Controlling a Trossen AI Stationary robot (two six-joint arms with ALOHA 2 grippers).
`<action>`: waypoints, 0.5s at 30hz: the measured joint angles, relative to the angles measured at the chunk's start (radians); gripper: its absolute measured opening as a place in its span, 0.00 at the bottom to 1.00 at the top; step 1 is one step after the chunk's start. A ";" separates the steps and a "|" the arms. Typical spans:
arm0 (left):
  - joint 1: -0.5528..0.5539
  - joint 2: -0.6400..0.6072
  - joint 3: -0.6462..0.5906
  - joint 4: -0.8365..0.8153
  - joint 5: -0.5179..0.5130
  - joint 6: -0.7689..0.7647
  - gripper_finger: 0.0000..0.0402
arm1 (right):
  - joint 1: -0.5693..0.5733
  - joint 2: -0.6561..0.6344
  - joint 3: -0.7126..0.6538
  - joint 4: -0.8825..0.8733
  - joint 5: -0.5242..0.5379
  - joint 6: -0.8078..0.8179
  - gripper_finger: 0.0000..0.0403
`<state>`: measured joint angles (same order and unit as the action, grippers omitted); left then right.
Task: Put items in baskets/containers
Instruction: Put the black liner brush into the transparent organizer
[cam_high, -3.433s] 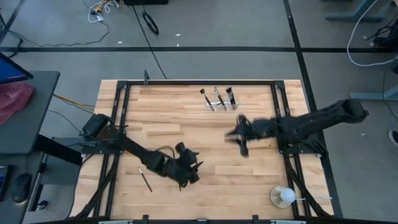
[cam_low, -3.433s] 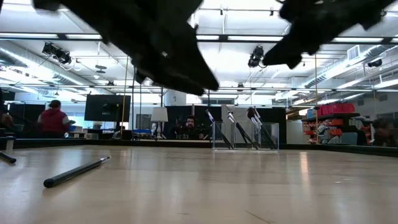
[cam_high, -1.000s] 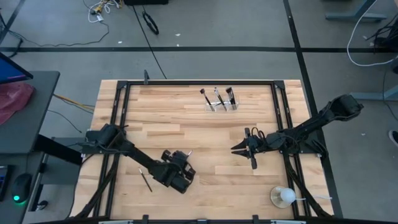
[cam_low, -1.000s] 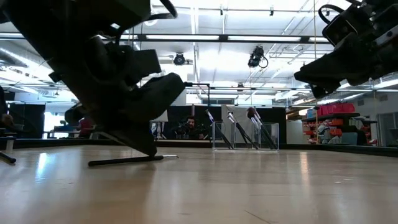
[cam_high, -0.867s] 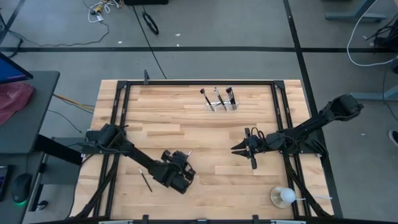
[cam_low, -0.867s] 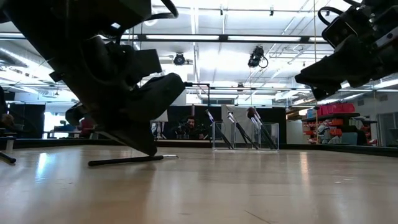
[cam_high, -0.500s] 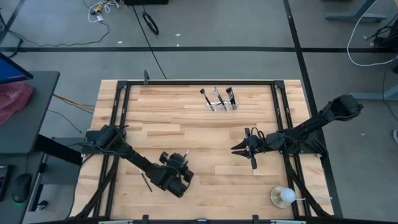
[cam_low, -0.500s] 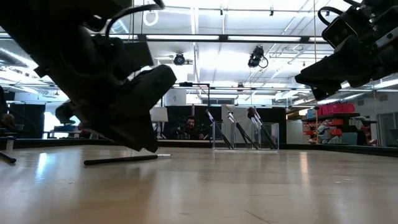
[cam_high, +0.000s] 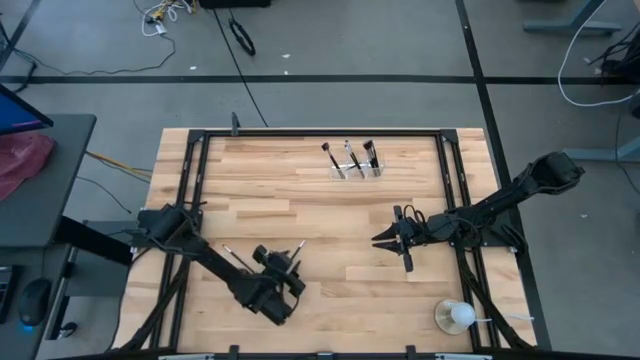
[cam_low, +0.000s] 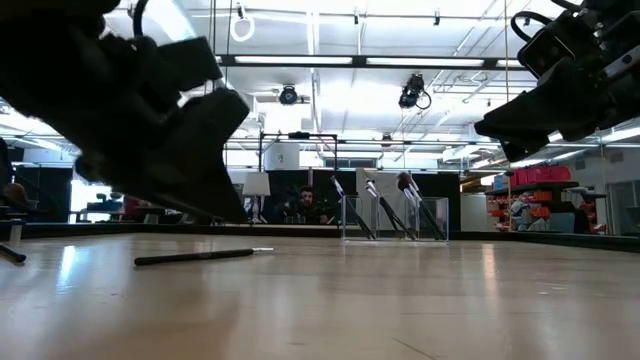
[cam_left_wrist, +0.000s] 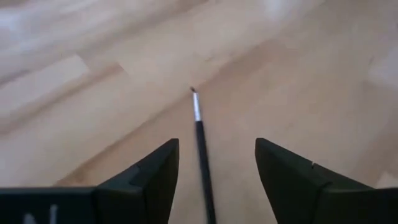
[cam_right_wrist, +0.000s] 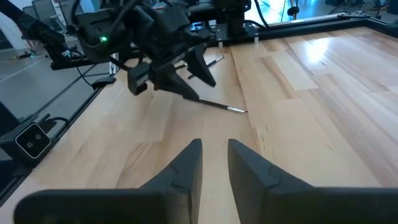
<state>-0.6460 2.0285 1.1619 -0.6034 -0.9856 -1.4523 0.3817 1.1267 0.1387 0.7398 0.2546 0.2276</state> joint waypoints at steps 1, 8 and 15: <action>0.000 0.000 -0.021 0.052 0.000 0.027 0.54 | 0.000 0.000 0.000 0.000 0.000 0.000 0.19; 0.028 -0.004 -0.202 0.421 0.024 0.174 0.53 | 0.000 0.000 0.000 0.000 0.000 0.000 0.19; 0.052 -0.013 -0.264 0.434 0.105 0.238 0.39 | 0.000 0.000 0.000 -0.001 0.000 0.005 0.19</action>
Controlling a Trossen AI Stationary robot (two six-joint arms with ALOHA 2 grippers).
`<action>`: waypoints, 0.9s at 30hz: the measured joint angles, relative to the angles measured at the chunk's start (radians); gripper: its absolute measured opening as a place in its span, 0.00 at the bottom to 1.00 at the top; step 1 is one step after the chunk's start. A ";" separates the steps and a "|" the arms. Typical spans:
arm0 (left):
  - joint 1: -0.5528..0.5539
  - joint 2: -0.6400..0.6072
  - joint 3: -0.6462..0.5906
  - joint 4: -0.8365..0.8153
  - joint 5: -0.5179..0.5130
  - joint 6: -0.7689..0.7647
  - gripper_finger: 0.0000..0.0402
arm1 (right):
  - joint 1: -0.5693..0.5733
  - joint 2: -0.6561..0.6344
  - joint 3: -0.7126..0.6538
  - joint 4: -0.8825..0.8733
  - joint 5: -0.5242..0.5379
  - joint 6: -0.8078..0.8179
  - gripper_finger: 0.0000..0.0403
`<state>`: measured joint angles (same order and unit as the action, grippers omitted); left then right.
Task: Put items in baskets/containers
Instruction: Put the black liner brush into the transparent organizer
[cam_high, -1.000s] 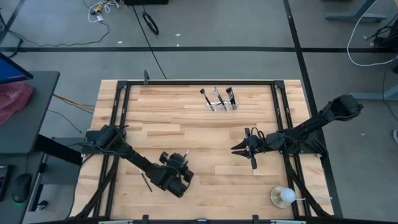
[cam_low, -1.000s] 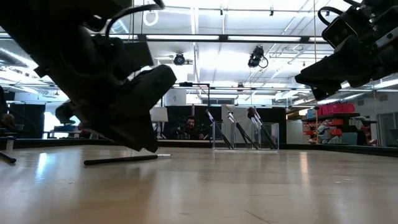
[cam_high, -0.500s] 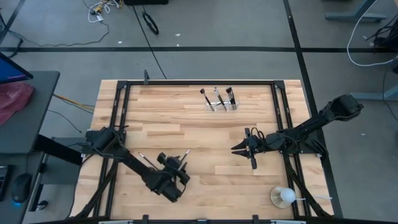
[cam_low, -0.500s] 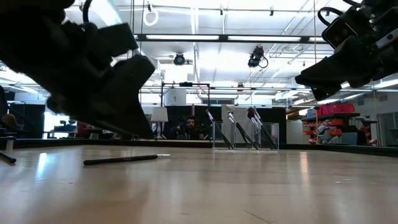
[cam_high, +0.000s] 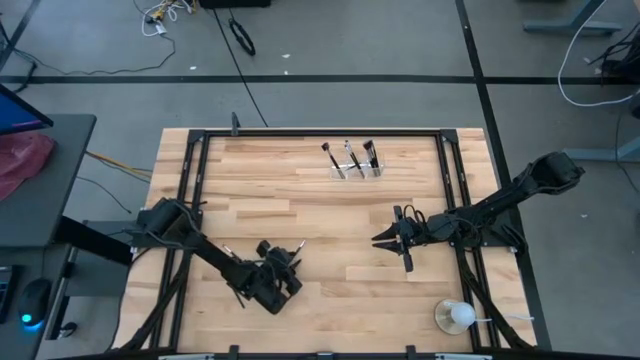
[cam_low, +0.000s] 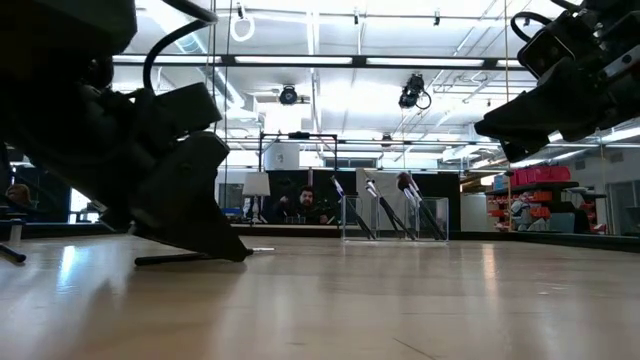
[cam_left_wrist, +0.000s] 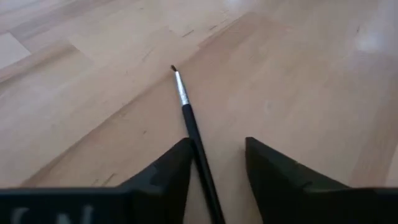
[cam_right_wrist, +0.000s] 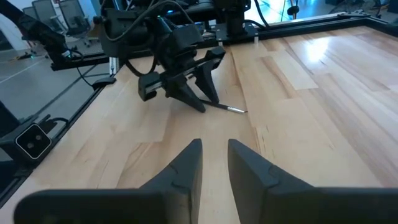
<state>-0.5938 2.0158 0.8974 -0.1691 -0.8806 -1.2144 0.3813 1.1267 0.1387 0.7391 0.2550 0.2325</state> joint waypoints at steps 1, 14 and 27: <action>0.000 -0.001 -0.009 0.003 0.007 -0.001 0.35 | 0.000 0.000 0.000 0.000 0.000 0.001 0.19; -0.005 -0.002 -0.020 0.002 -0.010 -0.001 0.04 | 0.000 0.000 0.000 -0.001 0.000 0.003 0.19; 0.064 -0.060 0.115 0.174 -0.070 0.372 0.04 | 0.000 0.059 0.000 -0.002 0.000 0.009 0.19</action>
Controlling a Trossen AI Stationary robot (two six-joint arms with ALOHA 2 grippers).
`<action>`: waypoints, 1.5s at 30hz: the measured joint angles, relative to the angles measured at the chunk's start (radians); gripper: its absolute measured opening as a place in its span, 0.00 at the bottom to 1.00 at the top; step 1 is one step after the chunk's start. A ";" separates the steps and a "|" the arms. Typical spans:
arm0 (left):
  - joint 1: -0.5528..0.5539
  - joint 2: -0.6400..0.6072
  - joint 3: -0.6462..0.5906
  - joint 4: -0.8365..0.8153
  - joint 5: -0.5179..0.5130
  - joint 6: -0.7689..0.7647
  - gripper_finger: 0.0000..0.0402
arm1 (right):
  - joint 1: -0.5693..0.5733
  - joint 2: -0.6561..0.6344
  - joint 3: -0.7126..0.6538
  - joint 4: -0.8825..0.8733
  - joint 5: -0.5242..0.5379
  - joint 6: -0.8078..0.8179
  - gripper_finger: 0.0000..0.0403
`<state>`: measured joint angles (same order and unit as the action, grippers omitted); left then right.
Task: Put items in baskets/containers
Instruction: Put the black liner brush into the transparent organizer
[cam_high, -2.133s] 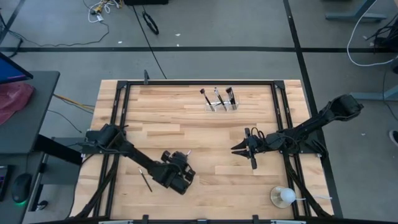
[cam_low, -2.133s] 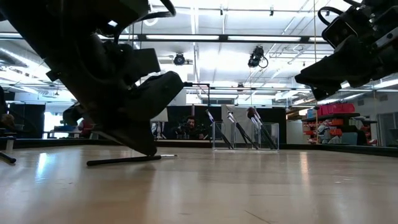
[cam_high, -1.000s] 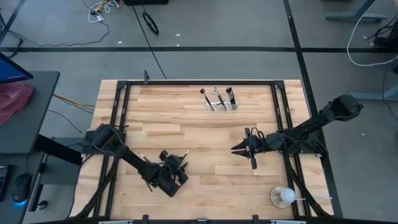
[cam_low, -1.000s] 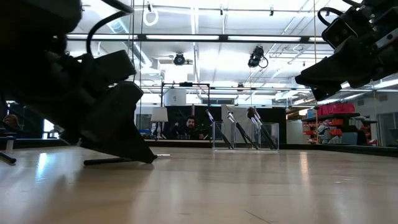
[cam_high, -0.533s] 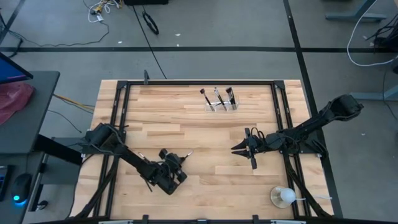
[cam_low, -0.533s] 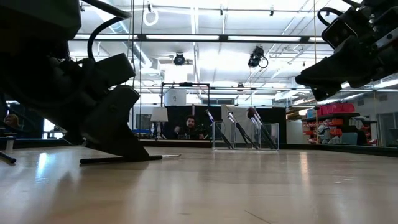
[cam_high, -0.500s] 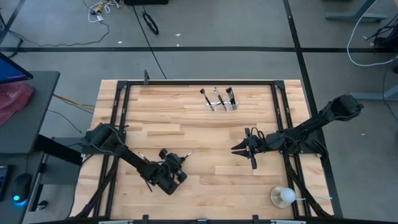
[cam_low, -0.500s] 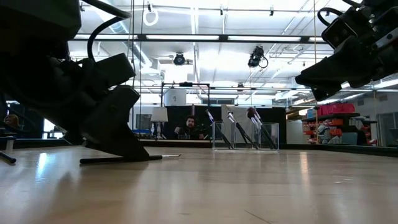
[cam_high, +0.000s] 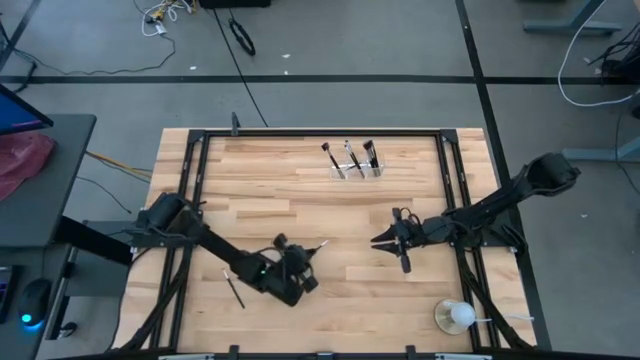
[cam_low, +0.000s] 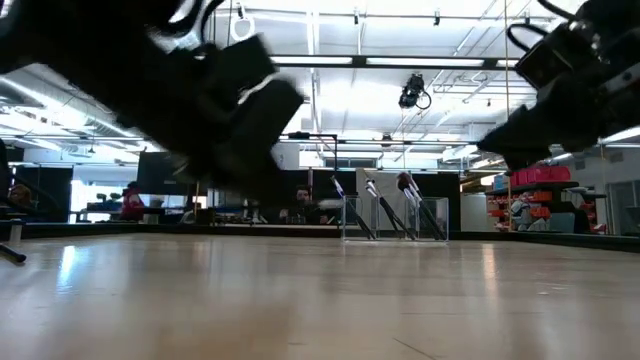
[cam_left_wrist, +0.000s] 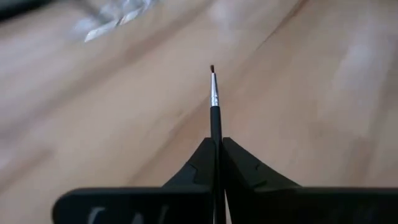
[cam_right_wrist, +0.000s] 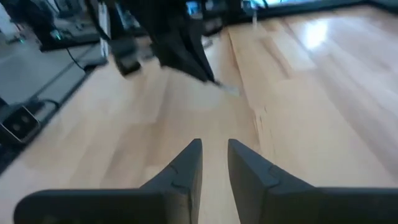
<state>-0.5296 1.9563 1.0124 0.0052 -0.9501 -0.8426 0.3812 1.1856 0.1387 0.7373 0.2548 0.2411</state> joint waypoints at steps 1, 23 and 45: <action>0.011 0.000 0.012 0.042 -0.001 0.058 0.04 | -0.001 0.022 0.000 0.005 0.003 0.008 0.19; 0.084 -0.003 0.062 0.788 0.171 0.813 0.04 | 0.011 0.504 0.139 0.754 -0.016 -0.241 0.43; 0.086 -0.006 0.063 0.760 0.172 0.803 0.08 | 0.065 0.469 0.174 0.750 0.053 -0.278 0.03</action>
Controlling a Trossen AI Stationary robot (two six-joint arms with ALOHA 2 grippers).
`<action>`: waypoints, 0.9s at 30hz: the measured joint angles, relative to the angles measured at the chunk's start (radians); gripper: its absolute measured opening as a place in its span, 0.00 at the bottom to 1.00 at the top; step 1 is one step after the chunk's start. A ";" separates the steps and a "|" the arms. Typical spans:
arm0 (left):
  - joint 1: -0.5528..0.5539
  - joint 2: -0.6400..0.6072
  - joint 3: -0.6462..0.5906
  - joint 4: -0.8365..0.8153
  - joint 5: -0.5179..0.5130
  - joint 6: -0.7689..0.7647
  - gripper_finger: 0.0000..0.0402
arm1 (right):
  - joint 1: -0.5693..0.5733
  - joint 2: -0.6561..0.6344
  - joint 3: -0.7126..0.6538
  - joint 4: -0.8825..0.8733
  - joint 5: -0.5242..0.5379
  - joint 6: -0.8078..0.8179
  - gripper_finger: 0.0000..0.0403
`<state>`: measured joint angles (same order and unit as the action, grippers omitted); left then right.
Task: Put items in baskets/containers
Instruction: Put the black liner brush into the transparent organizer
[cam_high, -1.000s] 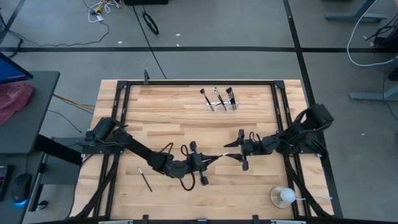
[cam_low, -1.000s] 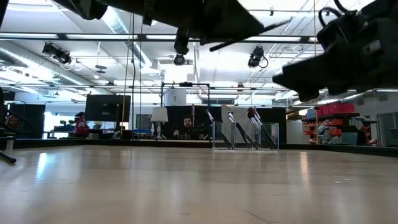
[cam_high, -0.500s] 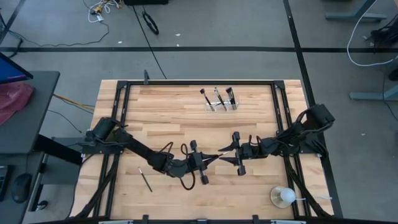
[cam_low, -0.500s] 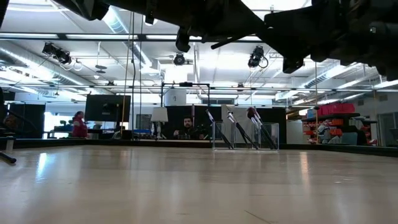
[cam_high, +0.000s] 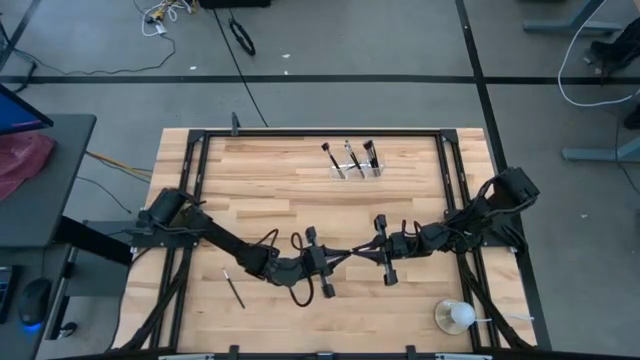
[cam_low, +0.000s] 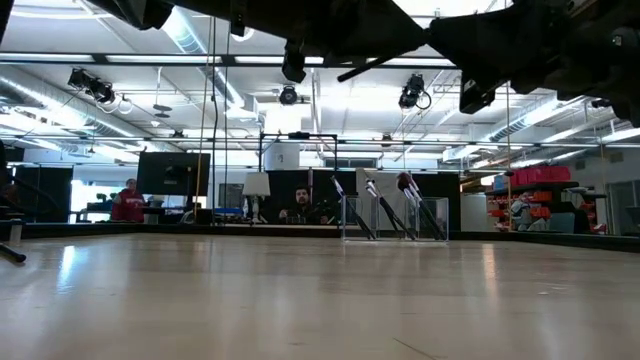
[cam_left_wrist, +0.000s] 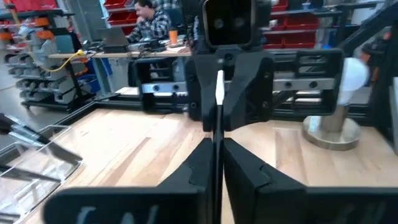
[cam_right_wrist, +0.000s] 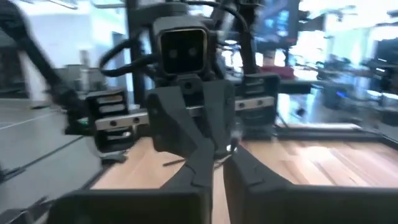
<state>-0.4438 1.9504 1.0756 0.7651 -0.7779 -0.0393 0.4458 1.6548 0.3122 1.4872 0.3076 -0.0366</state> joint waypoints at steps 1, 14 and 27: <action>0.002 -0.001 0.001 -0.015 -0.005 -0.008 0.11 | 0.000 -0.003 0.000 -0.006 0.027 0.004 0.04; 0.056 0.000 -0.067 -0.556 0.017 -0.524 0.53 | -0.126 -0.439 0.241 -1.152 0.366 0.112 0.02; 0.085 0.000 -0.200 -0.477 -0.073 -0.734 0.44 | -0.672 -0.230 0.845 -1.904 -0.051 -0.077 0.02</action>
<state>-0.3588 1.9503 0.8761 0.2885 -0.8505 -0.7734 -0.2259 1.4246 1.1574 -0.4165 0.2563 -0.1135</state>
